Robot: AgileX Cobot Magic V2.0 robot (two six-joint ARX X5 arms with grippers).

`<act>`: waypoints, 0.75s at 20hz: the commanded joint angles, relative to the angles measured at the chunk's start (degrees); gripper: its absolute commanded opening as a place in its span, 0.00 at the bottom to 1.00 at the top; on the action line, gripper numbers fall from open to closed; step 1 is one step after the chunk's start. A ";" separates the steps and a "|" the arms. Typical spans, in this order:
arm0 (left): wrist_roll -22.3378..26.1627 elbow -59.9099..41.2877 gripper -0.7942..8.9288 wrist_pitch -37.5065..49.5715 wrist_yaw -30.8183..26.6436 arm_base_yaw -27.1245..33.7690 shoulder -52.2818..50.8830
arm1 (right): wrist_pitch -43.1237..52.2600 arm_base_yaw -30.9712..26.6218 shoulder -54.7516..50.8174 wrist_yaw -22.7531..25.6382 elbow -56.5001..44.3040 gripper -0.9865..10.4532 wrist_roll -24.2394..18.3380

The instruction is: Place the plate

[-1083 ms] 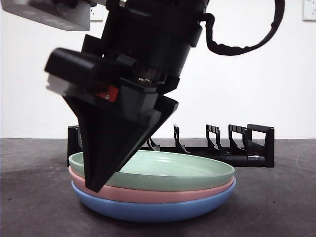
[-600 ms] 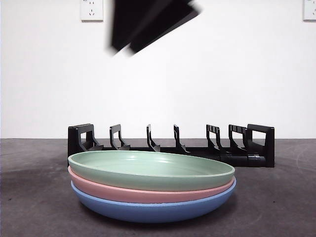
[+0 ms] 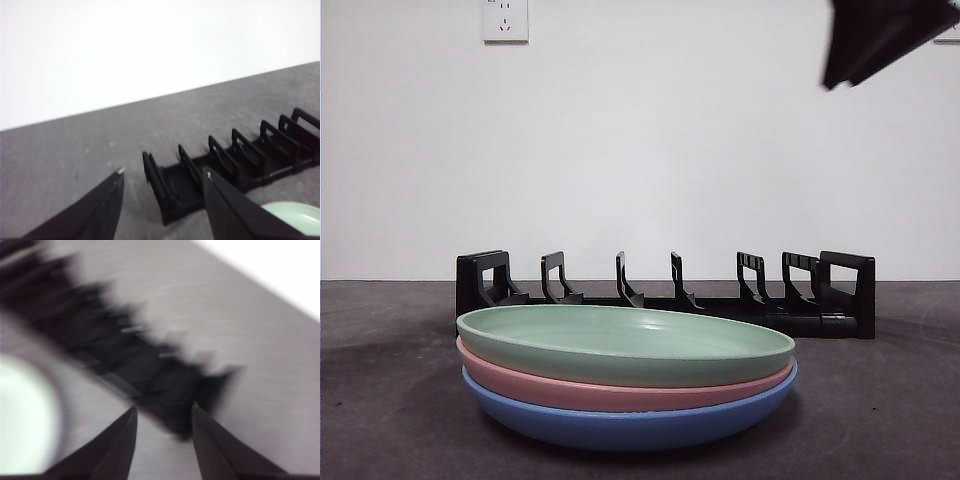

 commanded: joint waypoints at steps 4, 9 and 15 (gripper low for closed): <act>1.70 1.01 0.15 1.68 -0.11 -0.13 2.99 | -1.57 -8.68 0.31 -1.90 0.48 0.15 -1.46; 1.46 1.01 0.09 3.32 -0.09 -0.13 2.51 | -0.94 -8.85 0.31 -1.44 0.50 0.10 -1.55; 1.46 1.01 0.09 3.54 -0.09 -0.13 2.40 | -0.90 -8.83 0.26 -1.42 0.50 0.10 -1.55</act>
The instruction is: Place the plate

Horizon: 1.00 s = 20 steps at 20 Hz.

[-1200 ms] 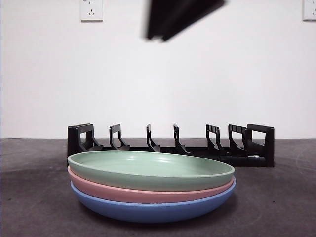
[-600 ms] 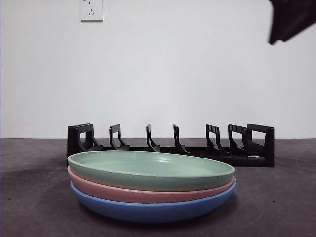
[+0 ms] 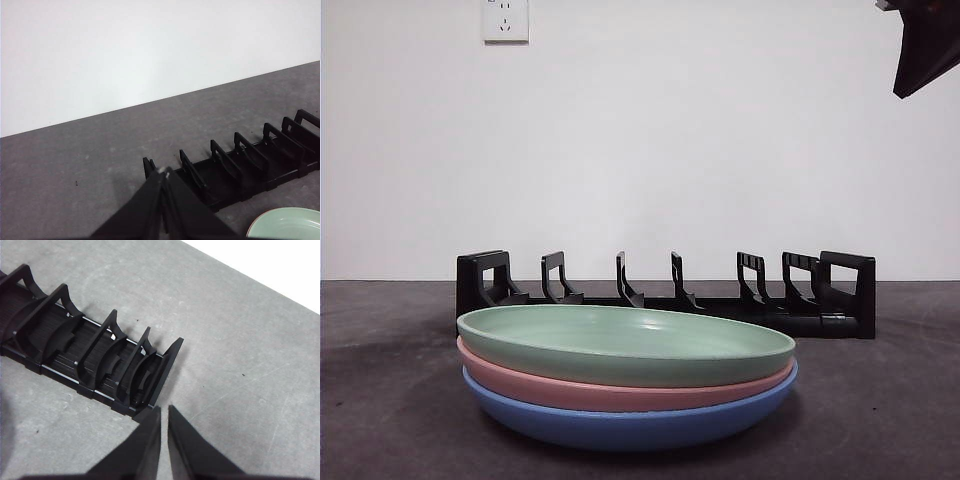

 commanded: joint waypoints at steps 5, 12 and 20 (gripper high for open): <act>0.66 -6.64 0.09 2.08 -0.17 3.65 -7.74 | 0.61 0.17 0.46 0.00 0.50 0.10 -0.28; -7.13 -36.11 0.09 13.27 -0.11 21.68 -27.08 | 0.59 0.17 0.46 0.00 0.50 0.10 -0.28; -4.26 -44.11 0.09 17.05 6.58 25.03 -32.81 | 0.70 0.17 0.46 0.02 0.50 0.10 -0.28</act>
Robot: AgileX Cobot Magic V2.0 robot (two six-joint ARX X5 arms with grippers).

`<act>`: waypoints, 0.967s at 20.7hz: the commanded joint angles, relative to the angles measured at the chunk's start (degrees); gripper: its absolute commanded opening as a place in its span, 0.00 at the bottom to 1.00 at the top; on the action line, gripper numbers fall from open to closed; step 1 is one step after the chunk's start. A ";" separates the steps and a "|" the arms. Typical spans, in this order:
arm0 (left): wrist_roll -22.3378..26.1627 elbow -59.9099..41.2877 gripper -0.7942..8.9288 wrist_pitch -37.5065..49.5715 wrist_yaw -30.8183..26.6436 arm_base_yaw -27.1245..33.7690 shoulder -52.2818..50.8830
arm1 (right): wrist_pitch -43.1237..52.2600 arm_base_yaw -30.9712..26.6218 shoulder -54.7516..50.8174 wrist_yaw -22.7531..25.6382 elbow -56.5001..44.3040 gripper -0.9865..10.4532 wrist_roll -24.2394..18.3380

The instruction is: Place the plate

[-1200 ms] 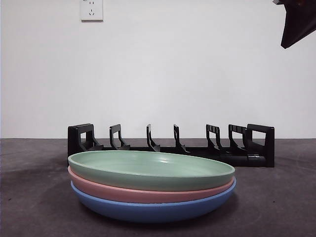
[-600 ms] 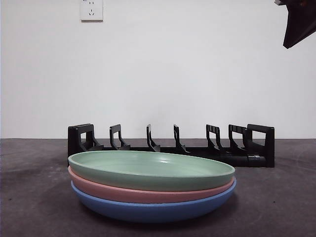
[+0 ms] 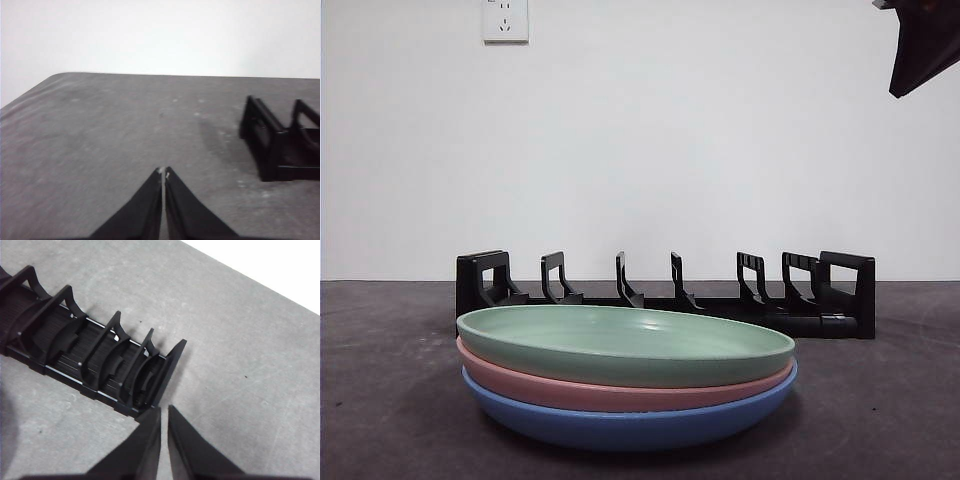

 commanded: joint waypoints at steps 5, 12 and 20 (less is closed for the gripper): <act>-0.31 -1.03 0.09 2.25 1.55 0.02 0.07 | 0.66 0.17 0.48 0.00 0.50 0.10 -0.26; -0.31 -1.03 0.09 2.25 1.55 0.02 0.07 | -0.04 -0.20 -2.54 3.78 -0.17 0.10 -1.97; -0.28 -1.03 0.09 2.27 1.55 0.02 0.07 | 28.11 -8.57 -39.65 1.60 -41.00 0.10 2.54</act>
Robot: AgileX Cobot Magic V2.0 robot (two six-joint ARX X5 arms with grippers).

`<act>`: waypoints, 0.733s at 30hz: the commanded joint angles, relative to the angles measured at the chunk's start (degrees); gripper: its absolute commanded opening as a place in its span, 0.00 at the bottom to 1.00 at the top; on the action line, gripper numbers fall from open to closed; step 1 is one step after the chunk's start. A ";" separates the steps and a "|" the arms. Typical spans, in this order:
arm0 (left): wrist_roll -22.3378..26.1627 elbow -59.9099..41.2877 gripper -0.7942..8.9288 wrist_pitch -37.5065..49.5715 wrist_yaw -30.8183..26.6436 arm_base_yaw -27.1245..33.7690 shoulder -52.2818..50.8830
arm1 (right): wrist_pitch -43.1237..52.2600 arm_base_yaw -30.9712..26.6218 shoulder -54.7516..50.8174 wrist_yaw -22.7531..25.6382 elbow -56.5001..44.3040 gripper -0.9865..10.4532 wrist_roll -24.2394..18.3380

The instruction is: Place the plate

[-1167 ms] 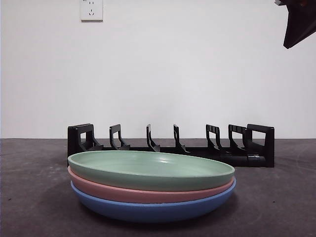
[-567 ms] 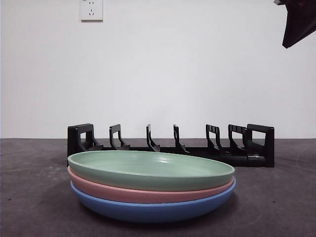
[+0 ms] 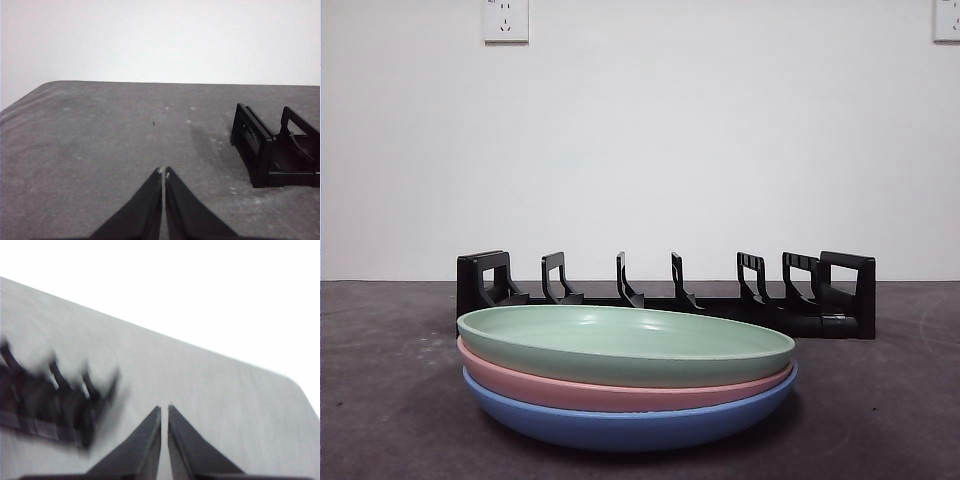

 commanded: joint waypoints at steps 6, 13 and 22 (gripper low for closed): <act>-0.15 -1.03 0.09 0.68 0.15 0.04 -0.07 | -0.83 -4.00 -22.95 0.44 -21.22 0.10 6.12; -0.15 -0.98 0.09 0.70 0.15 0.04 -0.09 | -5.81 -5.27 -30.14 3.37 -23.41 0.10 6.95; -0.15 -0.98 0.09 0.68 0.15 0.02 -0.09 | -5.14 -5.73 -30.12 2.95 -23.39 0.10 7.08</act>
